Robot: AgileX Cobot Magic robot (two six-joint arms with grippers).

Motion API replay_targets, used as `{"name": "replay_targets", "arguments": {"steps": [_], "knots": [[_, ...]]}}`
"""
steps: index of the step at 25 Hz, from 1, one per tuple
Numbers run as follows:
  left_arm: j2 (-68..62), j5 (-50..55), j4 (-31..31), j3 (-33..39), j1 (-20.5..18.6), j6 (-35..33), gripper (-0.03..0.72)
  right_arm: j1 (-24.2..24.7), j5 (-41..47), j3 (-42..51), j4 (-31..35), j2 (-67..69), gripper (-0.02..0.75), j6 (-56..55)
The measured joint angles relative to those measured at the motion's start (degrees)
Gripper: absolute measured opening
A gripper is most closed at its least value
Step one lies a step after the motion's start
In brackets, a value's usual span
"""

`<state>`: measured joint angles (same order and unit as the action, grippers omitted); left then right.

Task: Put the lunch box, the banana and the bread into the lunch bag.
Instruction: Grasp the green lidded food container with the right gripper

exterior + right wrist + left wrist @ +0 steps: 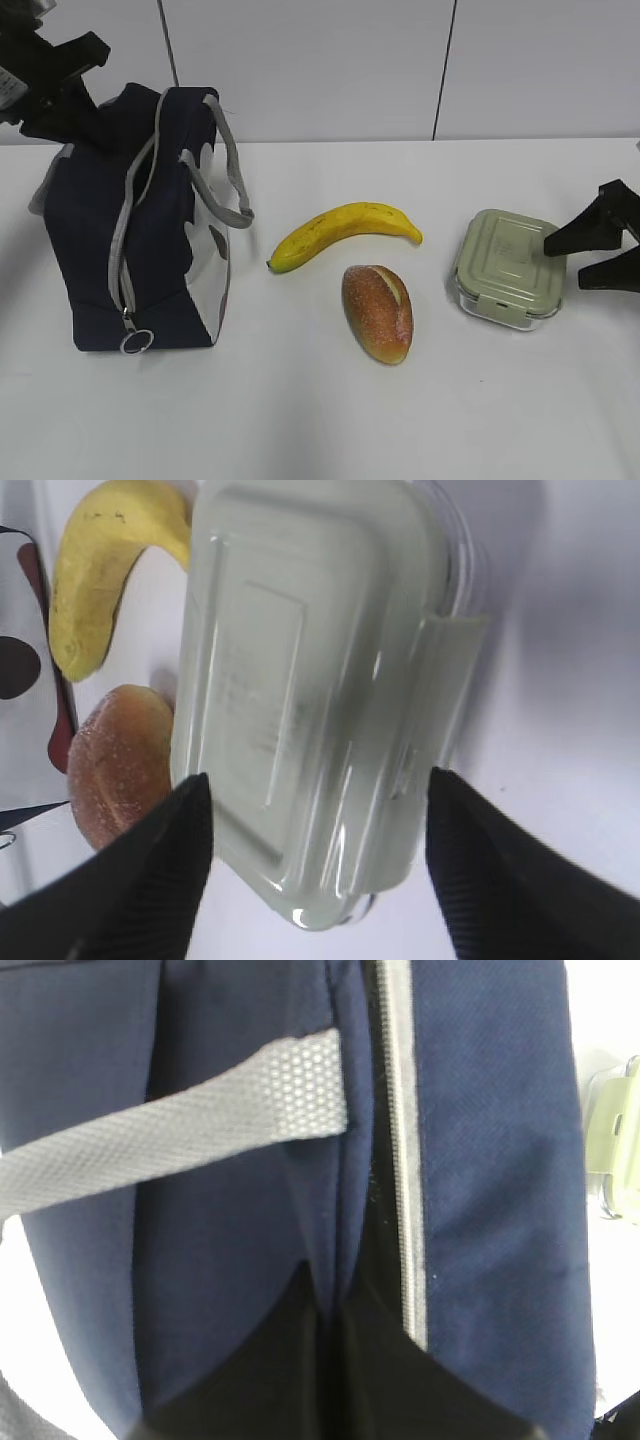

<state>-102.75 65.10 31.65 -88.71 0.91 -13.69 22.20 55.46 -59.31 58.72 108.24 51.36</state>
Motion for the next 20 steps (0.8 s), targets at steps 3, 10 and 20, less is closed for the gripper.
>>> {"name": "replay_targets", "arguments": {"steps": [3, 10, 20], "knots": [[0.0, 0.0, 0.0, 0.0, 0.0, 0.0, -0.003, 0.0, -0.2, 0.0, -1.7, 0.0, 0.559, -1.0], [0.0, 0.0, 0.0, 0.0, 0.0, 0.0, -0.003, 0.1, -1.5, 0.0, -1.6, 1.0, 0.578, -0.8], [0.0, 0.0, 0.0, 0.0, 0.0, 0.0, -0.003, 0.1, -1.7, -0.1, 5.3, 4.5, 0.580, 7.6]]}}
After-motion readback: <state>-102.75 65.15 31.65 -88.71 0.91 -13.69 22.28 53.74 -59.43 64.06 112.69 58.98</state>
